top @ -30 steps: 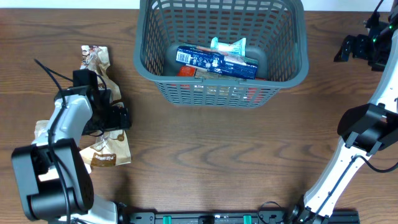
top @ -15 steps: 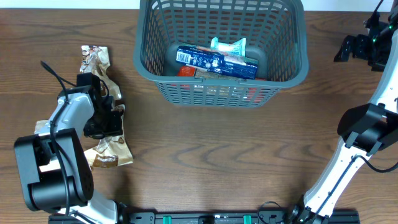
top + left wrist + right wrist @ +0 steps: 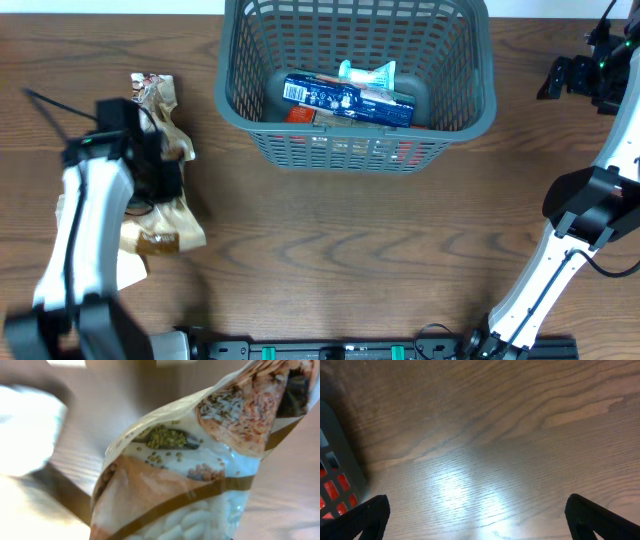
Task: Pack container
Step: 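Carry the beige pouch with the left gripper and drop it into basket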
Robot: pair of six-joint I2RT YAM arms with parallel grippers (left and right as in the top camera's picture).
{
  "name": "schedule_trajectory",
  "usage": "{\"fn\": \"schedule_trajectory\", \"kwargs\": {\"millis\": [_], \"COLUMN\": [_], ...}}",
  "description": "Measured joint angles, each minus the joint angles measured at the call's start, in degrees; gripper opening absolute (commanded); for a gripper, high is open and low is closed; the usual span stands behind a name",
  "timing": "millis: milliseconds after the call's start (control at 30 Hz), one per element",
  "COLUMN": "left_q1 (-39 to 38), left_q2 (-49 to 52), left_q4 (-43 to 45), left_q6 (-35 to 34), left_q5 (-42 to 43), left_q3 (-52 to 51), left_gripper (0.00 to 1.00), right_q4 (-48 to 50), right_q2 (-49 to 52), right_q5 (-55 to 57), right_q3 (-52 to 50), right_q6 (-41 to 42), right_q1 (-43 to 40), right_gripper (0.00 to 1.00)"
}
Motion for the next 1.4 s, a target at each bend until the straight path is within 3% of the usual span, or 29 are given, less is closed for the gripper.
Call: {"fn": "schedule_trajectory", "kwargs": {"millis": [200,400,633,900,1033,1400], "left_q1": [-0.2,-5.1,-17.0,-30.6,-33.9,-34.0], "left_q2": [-12.2,-13.4,-10.0,-0.2,8.0,23.6], "left_q4": [1.6,4.5,22.0,38.1,36.8,22.6], "left_q6": [-2.0,-4.2,-3.1,7.8,12.6,20.5], "left_q5": [0.0,-0.1,0.1,4.0,7.5,8.3], "left_q3": [7.0,20.8,33.4,34.9,34.9,34.6], "left_gripper": [0.06,0.06,0.06,0.06,0.06,0.06], "right_q4": [-0.2,-0.2,-0.2,-0.2,-0.2,-0.2], "right_q2": [0.0,0.0,0.0,0.0,0.0,0.0], "right_q5": [0.0,0.0,0.0,0.0,0.0,-0.2], "right_q3": [0.0,0.0,0.0,0.0,0.0,0.0], "right_q6": [0.0,0.0,0.0,0.2,0.2,0.2], "right_q1": [0.0,0.0,0.0,0.0,0.0,0.0], "right_gripper": [0.99,0.99,0.99,0.99,0.99,0.99]}}
